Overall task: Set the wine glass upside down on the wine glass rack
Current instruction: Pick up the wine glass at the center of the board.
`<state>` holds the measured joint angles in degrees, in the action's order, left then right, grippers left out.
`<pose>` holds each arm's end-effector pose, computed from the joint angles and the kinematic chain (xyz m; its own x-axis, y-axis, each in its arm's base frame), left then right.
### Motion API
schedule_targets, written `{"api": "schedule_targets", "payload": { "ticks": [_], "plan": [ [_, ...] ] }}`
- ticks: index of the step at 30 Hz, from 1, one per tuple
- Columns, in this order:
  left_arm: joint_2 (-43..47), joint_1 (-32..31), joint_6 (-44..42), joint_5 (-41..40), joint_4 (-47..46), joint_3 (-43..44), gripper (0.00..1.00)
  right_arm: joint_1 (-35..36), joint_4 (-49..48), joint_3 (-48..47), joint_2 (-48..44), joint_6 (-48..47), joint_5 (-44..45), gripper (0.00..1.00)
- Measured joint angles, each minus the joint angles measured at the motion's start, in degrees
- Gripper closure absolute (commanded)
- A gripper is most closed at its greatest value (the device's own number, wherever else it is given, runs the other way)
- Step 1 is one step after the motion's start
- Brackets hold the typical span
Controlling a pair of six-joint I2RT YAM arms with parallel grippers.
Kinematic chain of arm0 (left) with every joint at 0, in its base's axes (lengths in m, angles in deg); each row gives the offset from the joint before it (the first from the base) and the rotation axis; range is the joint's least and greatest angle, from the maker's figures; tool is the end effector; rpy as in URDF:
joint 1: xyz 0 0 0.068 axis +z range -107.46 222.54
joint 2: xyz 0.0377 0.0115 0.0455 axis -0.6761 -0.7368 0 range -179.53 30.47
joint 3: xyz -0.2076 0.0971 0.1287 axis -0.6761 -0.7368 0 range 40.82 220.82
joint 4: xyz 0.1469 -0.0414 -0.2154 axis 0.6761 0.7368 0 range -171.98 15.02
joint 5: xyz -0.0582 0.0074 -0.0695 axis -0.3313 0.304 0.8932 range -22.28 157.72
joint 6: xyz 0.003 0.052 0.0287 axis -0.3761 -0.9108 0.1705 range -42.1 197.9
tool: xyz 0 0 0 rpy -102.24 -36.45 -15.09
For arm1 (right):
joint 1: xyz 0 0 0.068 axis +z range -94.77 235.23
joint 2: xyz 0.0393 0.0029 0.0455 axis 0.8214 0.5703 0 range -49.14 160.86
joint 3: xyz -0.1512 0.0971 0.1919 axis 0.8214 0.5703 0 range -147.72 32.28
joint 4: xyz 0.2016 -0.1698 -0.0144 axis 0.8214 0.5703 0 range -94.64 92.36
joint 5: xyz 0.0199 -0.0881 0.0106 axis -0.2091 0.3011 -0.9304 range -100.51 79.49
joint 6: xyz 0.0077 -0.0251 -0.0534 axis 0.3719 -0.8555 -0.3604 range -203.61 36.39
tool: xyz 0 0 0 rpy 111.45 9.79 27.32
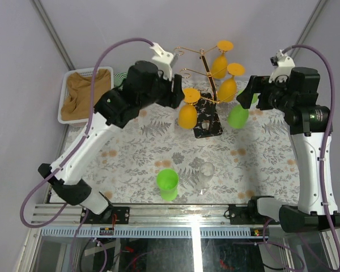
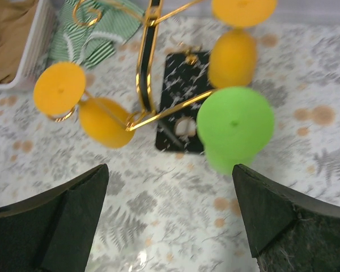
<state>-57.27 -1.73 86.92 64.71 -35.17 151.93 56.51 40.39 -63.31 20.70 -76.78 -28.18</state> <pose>0.2319 -0.2228 0.4736 -0.3853 0.1568 -0.9094 0.6097 0.7830 -0.1233 0.2383 0.0185 0.4752 -0.3644 0.1051 -0.9253 -0.2663 0.9403 0.2117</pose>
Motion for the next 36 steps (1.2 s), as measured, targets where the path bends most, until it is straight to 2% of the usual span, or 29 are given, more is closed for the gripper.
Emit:
{"api": "schedule_targets", "payload": {
  "ticks": [3, 6, 9, 12, 19, 30, 36],
  "plan": [
    [-2.25, 5.6, 0.44, 0.61, -1.99, 2.43, 0.43, 0.0, 3.34, 2.1, -1.38, 0.79, -4.15, 0.11],
    [-7.58, 10.05, 0.48, 1.2, -2.69, 9.38, 0.43, 0.24, 7.85, 2.62, -2.16, 1.57, -9.33, 0.16],
    [-12.55, 12.55, 1.07, 2.03, -3.08, 16.17, 0.43, 1.79, 11.61, 2.62, -2.19, 2.34, -13.53, 0.19],
    [-15.15, 14.14, 2.25, 2.71, -3.43, 19.26, 0.42, 5.75, 16.52, 2.62, -1.75, 2.14, -13.66, 0.19],
    [-15.54, 15.98, 3.89, 1.36, -3.93, 19.23, 0.4, 12.7, 26.05, 2.71, 0.37, 0.7, -10.05, 0.23],
    [-14.32, 16.48, 4.9, 0.61, -7.19, 13.66, 0.4, 27.02, 28.0, 11.15, 0.57, 4.15, -3.98, 0.25],
    [-13.88, 16.65, 5.25, 0.61, -7.41, 12.7, 0.4, 30.14, 27.74, 13.29, 0.63, 5.53, -2.82, 0.3]
  ]
}}
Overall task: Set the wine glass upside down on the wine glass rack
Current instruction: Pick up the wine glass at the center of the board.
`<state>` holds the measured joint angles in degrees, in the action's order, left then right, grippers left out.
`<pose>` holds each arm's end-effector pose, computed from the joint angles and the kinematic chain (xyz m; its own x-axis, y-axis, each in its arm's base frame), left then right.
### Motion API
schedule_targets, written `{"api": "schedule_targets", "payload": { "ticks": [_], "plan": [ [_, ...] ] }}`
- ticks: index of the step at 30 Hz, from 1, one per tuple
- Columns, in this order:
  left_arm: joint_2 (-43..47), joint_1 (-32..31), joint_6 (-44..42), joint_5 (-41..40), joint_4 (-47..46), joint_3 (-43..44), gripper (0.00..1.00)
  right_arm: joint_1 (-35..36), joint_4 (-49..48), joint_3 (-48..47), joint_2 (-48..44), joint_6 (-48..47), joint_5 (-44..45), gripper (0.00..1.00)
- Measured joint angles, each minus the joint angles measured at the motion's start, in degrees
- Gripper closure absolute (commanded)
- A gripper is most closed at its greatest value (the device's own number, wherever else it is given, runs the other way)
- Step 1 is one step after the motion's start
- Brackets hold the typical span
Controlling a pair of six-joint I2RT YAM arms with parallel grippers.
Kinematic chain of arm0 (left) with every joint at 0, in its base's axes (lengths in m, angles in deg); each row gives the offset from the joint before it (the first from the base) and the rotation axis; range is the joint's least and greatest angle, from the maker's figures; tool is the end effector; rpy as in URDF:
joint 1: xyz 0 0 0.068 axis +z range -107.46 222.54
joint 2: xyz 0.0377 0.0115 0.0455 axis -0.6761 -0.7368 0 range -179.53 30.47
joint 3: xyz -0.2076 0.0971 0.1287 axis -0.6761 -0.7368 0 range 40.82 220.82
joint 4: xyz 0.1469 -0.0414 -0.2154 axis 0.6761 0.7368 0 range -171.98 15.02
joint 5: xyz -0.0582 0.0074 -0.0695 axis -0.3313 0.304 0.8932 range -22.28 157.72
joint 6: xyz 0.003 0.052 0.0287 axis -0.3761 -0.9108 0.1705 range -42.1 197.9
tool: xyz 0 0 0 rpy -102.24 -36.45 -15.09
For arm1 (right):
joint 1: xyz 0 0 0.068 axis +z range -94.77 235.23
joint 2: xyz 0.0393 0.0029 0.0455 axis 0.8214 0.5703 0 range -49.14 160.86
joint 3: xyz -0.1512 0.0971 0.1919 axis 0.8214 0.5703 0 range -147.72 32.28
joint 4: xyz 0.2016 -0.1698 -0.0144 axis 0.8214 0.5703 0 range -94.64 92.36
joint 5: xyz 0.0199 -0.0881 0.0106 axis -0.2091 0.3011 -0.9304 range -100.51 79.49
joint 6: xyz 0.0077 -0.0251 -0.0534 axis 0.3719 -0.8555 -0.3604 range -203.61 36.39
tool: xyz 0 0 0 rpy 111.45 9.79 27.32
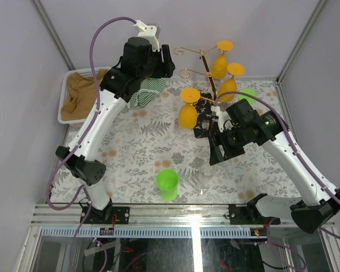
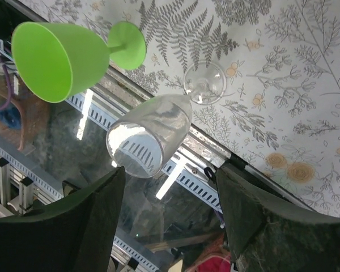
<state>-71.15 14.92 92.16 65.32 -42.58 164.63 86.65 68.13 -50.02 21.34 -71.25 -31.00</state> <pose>0.3466 -0.1792 0.4763 -0.3596 -0.0897 -0.9288 0.3500 0.9097 -0.2234 0.1808 0.1283 0.3617 -0.8643 -0.2931 -0.4088 -0.4591 0.7918 0.4029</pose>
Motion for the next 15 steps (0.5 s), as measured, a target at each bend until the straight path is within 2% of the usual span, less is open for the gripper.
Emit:
{"api": "schedule_targets", "payload": {
  "ticks": [4, 12, 15],
  "plan": [
    [0.13, 0.02, 0.15, -0.02, -0.07, -0.22, 0.4, 1.75, 0.07, 2.58, 0.31, 0.33, 1.6, 0.34],
    [0.39, 0.04, 0.33, -0.02, -0.26, -1.18, 0.4, 3.87, -2.27, 4.2, 3.04, 0.5, 3.21, 0.48],
    [0.52, 0.07, 0.33, -0.04, -0.28, -1.2, 0.4, 4.5, -3.1, 4.46, 4.17, 0.52, 3.54, 0.59]
  ]
}}
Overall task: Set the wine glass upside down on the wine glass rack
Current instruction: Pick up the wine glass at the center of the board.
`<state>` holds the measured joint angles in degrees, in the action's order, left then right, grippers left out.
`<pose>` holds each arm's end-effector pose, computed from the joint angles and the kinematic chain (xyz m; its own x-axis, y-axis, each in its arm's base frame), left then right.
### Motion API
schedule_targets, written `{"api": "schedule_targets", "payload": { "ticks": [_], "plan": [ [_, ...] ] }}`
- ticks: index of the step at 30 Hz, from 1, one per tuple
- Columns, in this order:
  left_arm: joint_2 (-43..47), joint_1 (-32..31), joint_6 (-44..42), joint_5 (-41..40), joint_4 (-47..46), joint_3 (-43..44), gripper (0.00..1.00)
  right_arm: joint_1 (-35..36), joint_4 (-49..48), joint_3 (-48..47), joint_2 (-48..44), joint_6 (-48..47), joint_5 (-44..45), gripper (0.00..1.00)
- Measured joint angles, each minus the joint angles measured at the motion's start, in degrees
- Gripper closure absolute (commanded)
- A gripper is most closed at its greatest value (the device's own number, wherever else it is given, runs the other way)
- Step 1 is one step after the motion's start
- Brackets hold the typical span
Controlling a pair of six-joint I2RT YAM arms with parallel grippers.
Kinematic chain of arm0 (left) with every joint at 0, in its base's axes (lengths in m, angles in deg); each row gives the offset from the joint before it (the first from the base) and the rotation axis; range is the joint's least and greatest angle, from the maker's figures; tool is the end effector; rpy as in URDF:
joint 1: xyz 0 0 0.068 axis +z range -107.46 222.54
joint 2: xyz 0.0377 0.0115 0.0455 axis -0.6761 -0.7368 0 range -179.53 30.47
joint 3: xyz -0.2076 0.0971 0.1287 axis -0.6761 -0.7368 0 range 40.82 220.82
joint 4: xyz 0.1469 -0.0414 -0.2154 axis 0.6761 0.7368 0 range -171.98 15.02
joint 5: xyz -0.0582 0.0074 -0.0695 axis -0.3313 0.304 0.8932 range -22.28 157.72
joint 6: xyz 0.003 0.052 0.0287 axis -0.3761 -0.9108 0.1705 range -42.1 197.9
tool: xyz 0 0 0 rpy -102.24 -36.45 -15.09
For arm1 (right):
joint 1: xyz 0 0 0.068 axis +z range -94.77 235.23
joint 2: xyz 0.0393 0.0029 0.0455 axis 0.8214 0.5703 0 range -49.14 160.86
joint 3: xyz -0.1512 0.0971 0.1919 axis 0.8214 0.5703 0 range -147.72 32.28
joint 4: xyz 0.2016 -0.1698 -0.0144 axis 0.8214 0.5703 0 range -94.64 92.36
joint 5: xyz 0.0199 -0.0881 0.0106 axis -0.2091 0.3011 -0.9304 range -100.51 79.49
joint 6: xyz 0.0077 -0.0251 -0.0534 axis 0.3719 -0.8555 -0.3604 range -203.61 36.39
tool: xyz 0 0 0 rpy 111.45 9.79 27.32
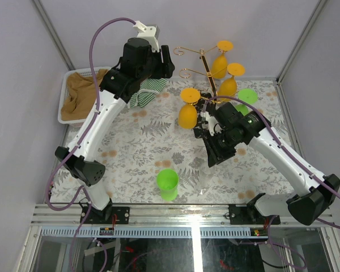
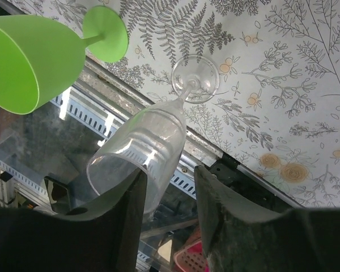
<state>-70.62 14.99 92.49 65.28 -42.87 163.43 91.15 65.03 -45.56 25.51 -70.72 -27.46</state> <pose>0.3462 -0.1784 0.4736 -0.3667 -0.0926 -0.9257 0.3449 0.9106 -0.2278 0.1894 0.1528 0.3258 -0.8700 -0.3669 -0.3293 -0.4733 0.8086 0.3496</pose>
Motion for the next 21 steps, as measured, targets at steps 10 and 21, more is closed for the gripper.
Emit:
{"api": "schedule_targets", "payload": {
  "ticks": [10, 21],
  "plan": [
    [0.26, 0.02, 0.22, 0.04, -0.11, 0.0, 0.41, 0.85, -0.42, -0.04, 1.38, 0.13, 2.51, 1.0],
    [0.35, 0.04, 0.66, 0.98, -0.11, 0.72, 0.41, 0.94, 6.91, -14.84, 2.25, -0.31, 7.54, 1.0]
  ]
}}
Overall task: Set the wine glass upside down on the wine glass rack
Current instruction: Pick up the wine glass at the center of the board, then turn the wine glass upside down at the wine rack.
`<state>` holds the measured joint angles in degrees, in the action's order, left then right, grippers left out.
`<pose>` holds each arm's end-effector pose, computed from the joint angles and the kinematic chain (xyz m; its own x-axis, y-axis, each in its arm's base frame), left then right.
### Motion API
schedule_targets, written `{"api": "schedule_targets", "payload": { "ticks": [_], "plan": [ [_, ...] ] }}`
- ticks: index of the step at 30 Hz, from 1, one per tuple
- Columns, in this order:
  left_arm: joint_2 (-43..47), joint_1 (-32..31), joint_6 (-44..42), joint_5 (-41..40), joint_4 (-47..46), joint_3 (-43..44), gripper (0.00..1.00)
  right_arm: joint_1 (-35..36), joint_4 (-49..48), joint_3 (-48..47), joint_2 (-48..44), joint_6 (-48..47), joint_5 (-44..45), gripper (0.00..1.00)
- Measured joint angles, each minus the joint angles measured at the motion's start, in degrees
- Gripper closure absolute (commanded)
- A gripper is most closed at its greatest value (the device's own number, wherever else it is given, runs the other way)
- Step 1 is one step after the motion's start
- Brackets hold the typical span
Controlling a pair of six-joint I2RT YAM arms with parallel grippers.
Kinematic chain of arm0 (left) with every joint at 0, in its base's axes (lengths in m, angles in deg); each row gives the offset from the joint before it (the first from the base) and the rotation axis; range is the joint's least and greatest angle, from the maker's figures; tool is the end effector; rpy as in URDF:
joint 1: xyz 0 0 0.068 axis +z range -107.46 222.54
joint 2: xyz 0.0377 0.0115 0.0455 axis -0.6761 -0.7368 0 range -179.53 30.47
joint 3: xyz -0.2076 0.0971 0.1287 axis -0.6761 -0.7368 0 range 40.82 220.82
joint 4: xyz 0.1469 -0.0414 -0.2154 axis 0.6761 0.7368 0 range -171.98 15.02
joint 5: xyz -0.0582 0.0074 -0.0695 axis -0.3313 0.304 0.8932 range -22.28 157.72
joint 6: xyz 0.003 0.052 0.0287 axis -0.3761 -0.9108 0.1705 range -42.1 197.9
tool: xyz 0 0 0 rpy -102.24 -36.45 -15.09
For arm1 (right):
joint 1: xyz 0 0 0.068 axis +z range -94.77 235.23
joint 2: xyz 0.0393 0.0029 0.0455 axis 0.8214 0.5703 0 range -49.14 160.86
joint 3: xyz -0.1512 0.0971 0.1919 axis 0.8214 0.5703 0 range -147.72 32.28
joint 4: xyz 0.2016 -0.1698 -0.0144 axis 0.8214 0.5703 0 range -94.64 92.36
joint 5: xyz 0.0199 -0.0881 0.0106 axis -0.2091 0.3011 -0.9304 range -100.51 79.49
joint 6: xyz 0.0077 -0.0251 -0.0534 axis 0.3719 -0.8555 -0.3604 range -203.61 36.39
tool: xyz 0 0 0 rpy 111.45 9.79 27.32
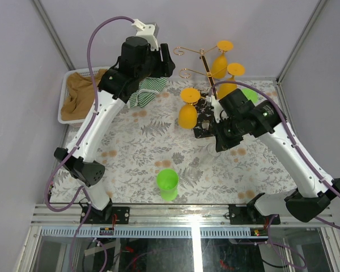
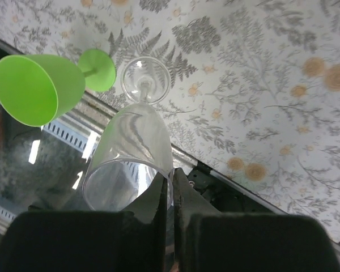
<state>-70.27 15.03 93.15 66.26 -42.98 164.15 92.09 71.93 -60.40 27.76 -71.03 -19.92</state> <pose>0.3428 -0.1772 0.4801 -0.3576 -0.1103 -0.9273 0.3586 0.9006 -0.2455 0.1891 0.1506 0.3836 -0.8244 -0.3496 -0.4452 -0.4879 0.8377 0.2456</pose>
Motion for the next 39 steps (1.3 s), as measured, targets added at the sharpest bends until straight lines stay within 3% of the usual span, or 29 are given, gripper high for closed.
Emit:
{"api": "schedule_targets", "payload": {
  "ticks": [7, 14, 22, 31, 39],
  "plan": [
    [1.66, 0.0, 0.0, -0.07, -0.02, 0.61, 0.41, 0.0, 1.49, -6.95, -0.04, 0.07, 5.95, 1.0],
    [3.43, 0.04, -0.02, -0.68, -0.66, 0.72, 0.41, 0.0, -4.44, -9.55, 0.09, 0.02, 4.31, 1.0],
    [7.26, 0.17, 0.74, -8.07, -4.87, -3.67, 0.41, 0.0, -24.83, -11.5, 1.16, -4.0, 2.62, 1.0],
    [9.53, 0.2, 0.72, -16.63, -7.19, -5.31, 0.4, -0.02, -50.93, -11.5, 11.28, -12.52, 5.53, 1.0],
    [10.88, 0.9, 2.45, -17.05, -7.34, -6.69, 0.38, -0.79, -68.37, -11.5, 15.8, -17.77, 11.61, 1.0]
  ]
}}
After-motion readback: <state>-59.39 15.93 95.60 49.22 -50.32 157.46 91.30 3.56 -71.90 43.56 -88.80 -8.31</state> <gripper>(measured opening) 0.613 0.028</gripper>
